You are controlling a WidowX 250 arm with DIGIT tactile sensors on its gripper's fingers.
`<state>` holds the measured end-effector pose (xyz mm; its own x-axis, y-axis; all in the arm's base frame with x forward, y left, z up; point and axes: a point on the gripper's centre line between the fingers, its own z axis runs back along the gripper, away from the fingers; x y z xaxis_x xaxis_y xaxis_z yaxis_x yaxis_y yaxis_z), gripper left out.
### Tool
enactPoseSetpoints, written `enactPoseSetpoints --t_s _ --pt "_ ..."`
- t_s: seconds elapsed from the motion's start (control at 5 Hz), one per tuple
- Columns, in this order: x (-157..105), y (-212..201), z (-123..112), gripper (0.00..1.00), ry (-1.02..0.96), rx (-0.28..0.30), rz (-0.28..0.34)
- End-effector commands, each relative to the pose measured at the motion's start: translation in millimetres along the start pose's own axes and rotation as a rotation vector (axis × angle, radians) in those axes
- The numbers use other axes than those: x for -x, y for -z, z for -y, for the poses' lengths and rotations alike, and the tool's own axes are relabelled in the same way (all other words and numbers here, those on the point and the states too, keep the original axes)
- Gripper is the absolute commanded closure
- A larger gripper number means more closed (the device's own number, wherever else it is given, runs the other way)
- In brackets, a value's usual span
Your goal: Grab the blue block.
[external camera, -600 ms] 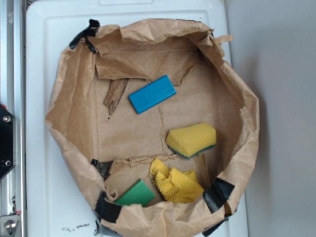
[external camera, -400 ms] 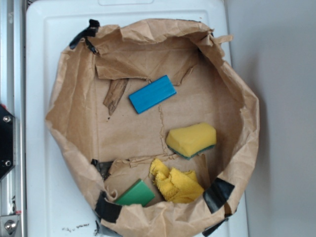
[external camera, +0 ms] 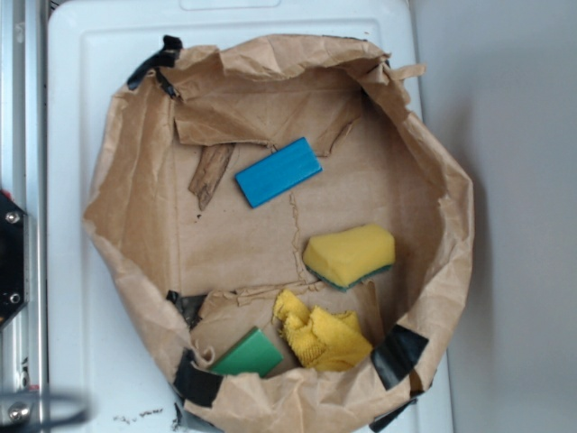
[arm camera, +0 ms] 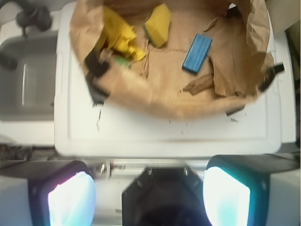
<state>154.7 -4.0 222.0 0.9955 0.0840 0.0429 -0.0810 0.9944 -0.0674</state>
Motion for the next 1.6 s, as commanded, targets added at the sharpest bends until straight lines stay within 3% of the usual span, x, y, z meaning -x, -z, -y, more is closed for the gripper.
enactPoseSetpoints --t_s 0.0,0.4,0.8,1.0,1.2,1.4 --pt "-42.5 -13.0 -17.2 0.0 0.026 0.028 0.122" --pt "-42.5 -13.0 -17.2 0.0 0.026 0.028 0.122" --pt "-94.5 52.1 -29.9 0.0 -0.061 -0.002 0.168" --pt "-114.1 85.5 -41.6 0.0 -0.075 -0.033 0.233" --pt "-128.7 111.6 -56.8 0.0 -0.126 -0.106 0.202" --pt "-128.7 111.6 -56.8 0.0 -0.126 -0.106 0.202"
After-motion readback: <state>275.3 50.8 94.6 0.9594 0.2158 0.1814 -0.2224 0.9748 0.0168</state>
